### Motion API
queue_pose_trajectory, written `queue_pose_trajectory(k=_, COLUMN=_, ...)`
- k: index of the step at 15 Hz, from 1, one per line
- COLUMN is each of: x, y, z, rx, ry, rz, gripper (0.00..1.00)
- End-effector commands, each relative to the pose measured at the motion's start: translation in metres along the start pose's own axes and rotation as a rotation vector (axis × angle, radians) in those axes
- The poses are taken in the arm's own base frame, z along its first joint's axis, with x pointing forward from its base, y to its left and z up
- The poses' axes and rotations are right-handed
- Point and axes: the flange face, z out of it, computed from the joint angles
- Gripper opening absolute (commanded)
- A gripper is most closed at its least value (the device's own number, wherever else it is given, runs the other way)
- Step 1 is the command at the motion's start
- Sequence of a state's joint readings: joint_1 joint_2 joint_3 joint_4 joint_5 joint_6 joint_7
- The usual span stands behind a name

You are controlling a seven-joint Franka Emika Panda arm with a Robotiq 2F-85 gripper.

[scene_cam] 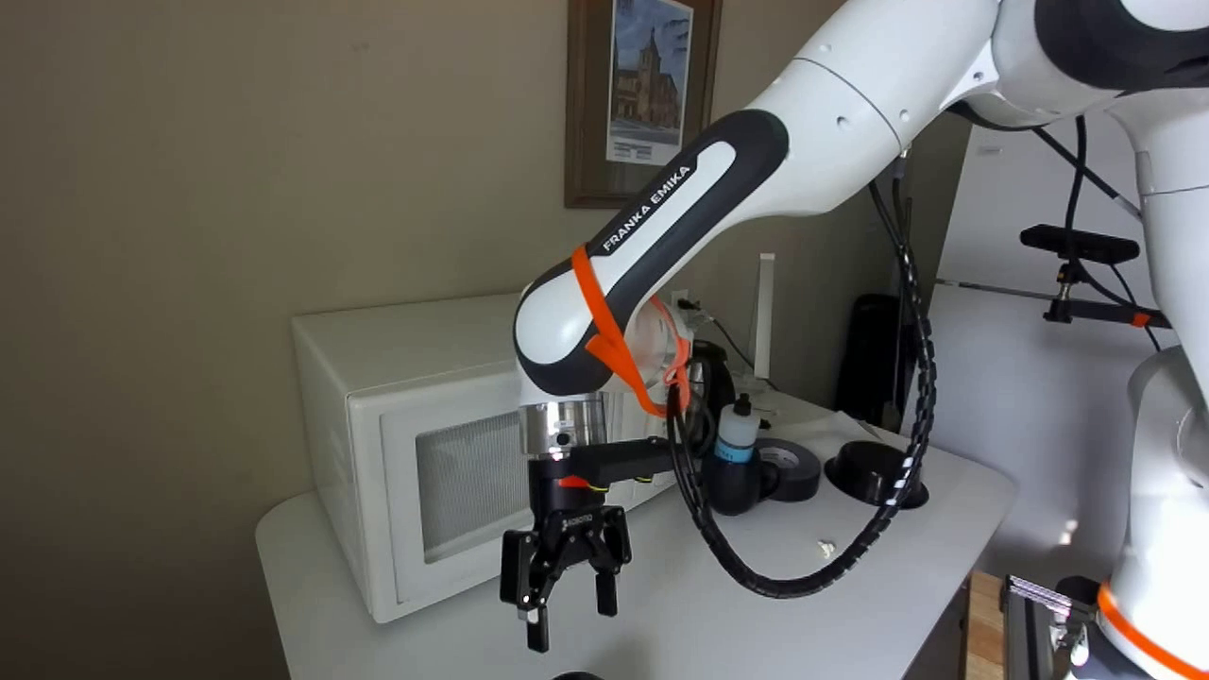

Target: Move the object from the top of the microwave and place it on the table

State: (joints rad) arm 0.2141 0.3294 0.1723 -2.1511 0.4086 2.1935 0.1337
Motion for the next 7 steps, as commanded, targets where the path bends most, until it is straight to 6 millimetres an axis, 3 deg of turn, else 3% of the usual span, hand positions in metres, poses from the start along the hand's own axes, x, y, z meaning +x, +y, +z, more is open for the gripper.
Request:
queue_pose_trajectory(k=1, x=-0.038, y=0.008, z=-0.031, rx=-0.099, ry=0.080, rz=0.051, gripper=1.00)
queue_pose_trajectory(k=6, x=-0.110, y=0.023, z=-0.072, rx=-0.273, ry=0.210, rz=0.213, gripper=1.00)
queue_pose_trajectory(k=7, x=-0.070, y=0.014, z=-0.060, rx=-0.226, ry=0.150, rz=0.151, gripper=1.00)
